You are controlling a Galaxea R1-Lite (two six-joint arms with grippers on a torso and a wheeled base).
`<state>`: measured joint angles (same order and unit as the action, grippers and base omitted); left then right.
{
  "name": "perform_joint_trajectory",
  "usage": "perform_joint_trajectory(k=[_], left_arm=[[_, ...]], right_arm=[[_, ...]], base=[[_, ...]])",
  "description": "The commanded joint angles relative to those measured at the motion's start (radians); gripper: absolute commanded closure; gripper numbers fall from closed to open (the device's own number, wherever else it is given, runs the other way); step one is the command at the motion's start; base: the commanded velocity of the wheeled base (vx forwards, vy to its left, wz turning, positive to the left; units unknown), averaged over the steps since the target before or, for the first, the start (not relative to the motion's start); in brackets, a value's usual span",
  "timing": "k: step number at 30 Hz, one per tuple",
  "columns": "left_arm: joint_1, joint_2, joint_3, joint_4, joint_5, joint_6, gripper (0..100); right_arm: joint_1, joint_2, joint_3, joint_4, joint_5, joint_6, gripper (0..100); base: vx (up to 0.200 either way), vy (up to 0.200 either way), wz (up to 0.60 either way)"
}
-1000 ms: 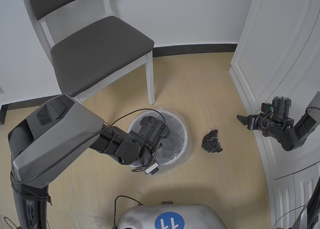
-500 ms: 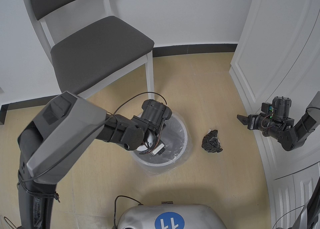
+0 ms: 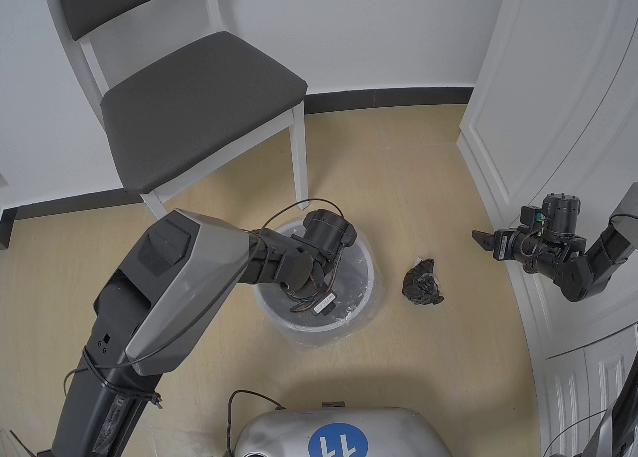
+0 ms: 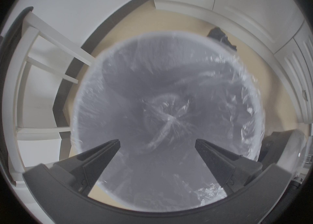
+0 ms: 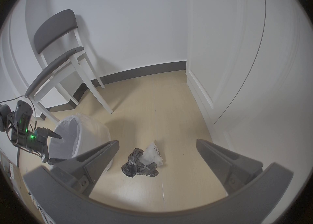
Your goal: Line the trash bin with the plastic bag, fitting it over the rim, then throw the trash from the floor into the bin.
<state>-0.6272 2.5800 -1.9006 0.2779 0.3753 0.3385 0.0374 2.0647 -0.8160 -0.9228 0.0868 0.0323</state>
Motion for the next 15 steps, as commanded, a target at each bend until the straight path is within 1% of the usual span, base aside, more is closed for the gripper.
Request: perform_joint_trajectory(k=[1, 6, 11, 13, 15], left_arm=[[0.000, 0.022, -0.034, 0.061, 0.001, -0.012, 0], [-0.003, -0.021, -0.021, 0.110, -0.001, -0.044, 0], [-0.009, -0.080, 0.009, 0.208, -0.004, -0.064, 0], [-0.011, -0.093, 0.025, 0.216, -0.006, -0.064, 0], [-0.020, -0.129, 0.075, 0.208, -0.007, -0.069, 0]], right_arm=[[-0.005, 0.003, 0.001, 0.001, 0.002, -0.005, 0], [-0.005, 0.003, 0.006, 0.001, 0.002, -0.005, 0], [-0.005, 0.003, 0.014, 0.001, 0.005, -0.015, 0], [-0.005, 0.003, 0.015, 0.001, 0.005, -0.019, 0], [-0.004, 0.003, 0.015, 0.001, 0.005, -0.020, 0]], base=[[0.000, 0.000, 0.00], [0.000, 0.000, 0.00], [0.000, 0.000, 0.00], [0.000, 0.000, 0.00], [0.000, 0.000, 0.00]])
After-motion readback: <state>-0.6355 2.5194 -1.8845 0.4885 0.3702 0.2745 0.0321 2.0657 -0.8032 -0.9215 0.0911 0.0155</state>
